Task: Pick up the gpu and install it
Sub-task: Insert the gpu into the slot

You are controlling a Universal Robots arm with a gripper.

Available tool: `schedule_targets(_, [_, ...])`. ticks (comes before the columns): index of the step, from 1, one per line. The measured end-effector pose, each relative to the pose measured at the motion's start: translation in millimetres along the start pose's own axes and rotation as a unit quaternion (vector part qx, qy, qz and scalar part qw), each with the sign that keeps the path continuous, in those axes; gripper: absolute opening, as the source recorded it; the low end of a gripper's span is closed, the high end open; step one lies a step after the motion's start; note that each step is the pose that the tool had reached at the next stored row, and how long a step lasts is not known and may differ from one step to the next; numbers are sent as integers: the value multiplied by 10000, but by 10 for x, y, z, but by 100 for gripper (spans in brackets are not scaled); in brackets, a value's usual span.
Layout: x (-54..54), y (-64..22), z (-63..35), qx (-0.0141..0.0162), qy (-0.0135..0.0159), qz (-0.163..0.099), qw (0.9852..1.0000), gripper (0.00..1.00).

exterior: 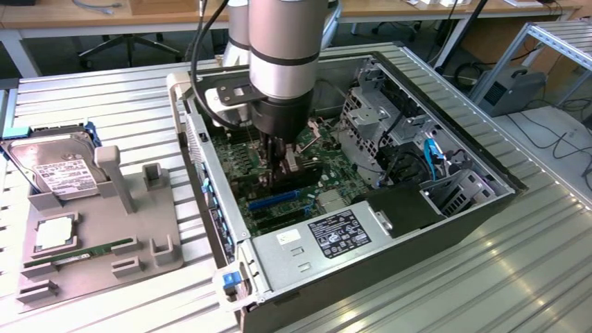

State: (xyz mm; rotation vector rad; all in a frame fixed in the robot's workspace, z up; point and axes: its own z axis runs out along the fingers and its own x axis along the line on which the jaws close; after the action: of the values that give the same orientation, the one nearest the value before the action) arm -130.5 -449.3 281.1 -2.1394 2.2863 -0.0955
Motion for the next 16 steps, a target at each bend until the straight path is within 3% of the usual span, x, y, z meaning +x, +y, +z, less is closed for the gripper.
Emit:
schedule_targets(5, [0,15,37,2,29,-2,10000,27])
schedule_targets(16, [-50,36,94,4,45,-2,10000,27])
